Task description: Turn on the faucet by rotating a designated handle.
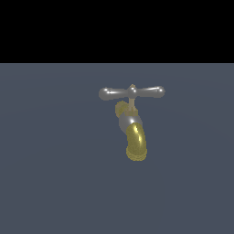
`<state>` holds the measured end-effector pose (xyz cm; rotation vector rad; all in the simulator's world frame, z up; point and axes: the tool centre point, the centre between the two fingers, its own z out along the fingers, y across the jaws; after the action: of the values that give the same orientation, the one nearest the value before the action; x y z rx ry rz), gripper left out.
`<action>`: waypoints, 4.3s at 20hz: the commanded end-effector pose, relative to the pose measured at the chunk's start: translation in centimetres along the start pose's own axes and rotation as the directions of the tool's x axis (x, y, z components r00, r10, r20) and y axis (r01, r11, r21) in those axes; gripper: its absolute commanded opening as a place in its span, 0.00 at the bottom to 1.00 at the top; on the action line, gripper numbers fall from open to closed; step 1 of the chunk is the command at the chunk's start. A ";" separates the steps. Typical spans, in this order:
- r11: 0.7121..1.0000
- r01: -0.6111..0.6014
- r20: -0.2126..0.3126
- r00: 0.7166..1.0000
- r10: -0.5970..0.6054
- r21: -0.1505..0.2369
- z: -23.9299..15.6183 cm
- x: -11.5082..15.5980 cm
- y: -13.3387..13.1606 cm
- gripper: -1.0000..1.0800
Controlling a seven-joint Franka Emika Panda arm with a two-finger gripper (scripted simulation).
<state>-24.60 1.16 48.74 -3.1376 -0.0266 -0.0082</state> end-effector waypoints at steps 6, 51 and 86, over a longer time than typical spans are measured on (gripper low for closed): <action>1.000 0.014 0.000 1.000 -0.014 0.000 0.2 0.0 0.2 0.00; 0.632 0.775 0.007 0.632 -0.775 0.001 15.4 5.5 13.2 0.00; 0.022 1.000 0.010 0.022 -1.000 0.003 26.9 16.1 17.2 0.00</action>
<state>-8.49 -15.66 22.33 -2.2586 -2.1919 0.0047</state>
